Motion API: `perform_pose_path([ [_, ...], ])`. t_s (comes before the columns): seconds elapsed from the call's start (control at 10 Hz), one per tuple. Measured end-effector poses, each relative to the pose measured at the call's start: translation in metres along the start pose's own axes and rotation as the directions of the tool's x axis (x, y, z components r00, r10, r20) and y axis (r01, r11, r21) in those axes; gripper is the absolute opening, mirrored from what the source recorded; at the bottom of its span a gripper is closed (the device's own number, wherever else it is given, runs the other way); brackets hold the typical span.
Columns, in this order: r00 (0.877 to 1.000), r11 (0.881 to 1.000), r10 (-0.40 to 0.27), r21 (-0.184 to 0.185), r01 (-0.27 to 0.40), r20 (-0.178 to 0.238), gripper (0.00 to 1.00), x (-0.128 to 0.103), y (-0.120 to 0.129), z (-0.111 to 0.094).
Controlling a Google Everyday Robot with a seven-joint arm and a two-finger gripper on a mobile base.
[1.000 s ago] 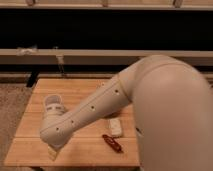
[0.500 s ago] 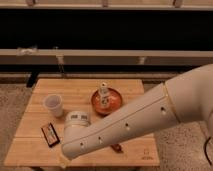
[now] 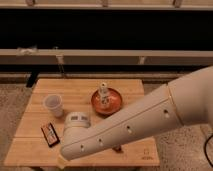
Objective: Place the eraser on the white sponge
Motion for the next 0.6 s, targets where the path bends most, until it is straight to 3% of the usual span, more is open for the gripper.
perform_pose_path([
  [0.6, 0.997, 0.998, -0.050, 0.046, 0.053, -0.066, 0.80, -0.076, 0.024, 0.043],
])
